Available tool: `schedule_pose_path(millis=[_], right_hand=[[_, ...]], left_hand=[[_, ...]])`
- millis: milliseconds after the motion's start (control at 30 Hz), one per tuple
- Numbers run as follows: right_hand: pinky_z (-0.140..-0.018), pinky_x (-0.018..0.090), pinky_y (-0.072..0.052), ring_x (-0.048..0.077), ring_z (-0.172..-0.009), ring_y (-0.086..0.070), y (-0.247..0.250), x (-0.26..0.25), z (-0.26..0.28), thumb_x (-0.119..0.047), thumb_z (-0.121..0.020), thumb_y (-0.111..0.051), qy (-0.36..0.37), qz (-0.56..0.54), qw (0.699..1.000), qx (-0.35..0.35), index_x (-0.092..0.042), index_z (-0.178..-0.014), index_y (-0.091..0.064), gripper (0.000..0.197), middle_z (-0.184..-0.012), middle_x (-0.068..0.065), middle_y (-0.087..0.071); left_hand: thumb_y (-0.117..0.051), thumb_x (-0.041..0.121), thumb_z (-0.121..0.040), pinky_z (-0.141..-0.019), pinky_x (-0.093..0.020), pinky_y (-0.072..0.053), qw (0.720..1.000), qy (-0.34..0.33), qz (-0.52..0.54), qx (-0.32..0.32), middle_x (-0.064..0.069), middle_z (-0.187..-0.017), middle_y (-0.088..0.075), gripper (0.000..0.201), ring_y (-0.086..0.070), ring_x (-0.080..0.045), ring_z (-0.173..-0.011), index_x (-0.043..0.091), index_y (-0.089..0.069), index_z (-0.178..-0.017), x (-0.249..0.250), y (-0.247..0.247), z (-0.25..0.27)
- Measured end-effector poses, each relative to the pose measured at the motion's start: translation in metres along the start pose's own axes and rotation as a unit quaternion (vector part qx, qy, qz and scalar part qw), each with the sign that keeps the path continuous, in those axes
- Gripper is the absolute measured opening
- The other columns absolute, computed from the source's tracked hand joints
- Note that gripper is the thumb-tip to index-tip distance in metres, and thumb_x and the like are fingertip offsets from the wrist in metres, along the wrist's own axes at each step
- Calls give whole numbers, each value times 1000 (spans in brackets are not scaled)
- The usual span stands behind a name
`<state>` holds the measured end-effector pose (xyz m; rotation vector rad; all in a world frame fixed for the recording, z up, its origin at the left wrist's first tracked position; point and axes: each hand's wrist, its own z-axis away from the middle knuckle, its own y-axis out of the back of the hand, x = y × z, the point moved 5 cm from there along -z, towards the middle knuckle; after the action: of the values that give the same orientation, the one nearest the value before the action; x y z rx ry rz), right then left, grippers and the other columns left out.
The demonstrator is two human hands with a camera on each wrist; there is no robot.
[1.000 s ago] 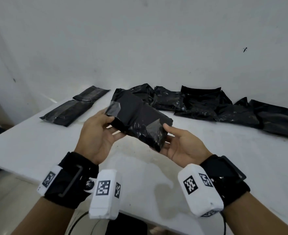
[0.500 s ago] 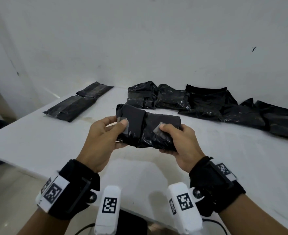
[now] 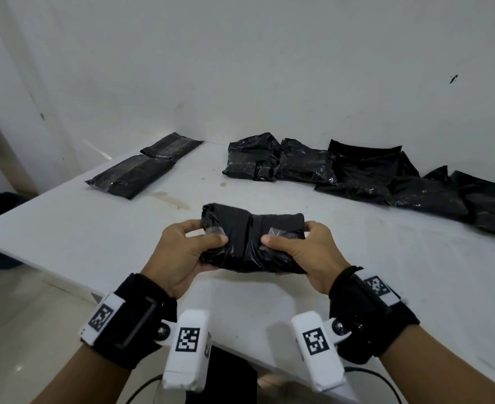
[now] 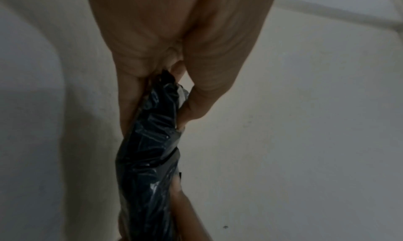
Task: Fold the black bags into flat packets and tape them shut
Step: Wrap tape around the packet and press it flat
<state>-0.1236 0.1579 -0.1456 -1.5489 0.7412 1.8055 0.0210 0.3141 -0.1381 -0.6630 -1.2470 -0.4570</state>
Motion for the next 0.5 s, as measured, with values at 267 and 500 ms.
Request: schedule_pose_path(millis=[267, 500], right_hand=[[-73, 37, -52, 23, -86, -61, 2, 6, 0, -77, -56, -68, -6, 418, 907, 47, -15, -89, -53, 72, -95, 2, -61], [-88, 41, -46, 29, -120, -46, 0, -2, 15, -66, -92, -44, 37, 575, 817, -25, -16, -131, -43, 64, -131, 7, -45]], left_hand=[[-78, 16, -79, -66, -24, -55, 936, -88, -336, 65, -1, -69, -73, 16, -70, -11, -65, 13, -71, -94, -10, 12, -9], [-67, 41, -88, -80, -27, -43, 844, -66, -530, 42, -7, -110, -62, 51, -56, -25, -109, 9, -55, -126, -13, 13, -16]])
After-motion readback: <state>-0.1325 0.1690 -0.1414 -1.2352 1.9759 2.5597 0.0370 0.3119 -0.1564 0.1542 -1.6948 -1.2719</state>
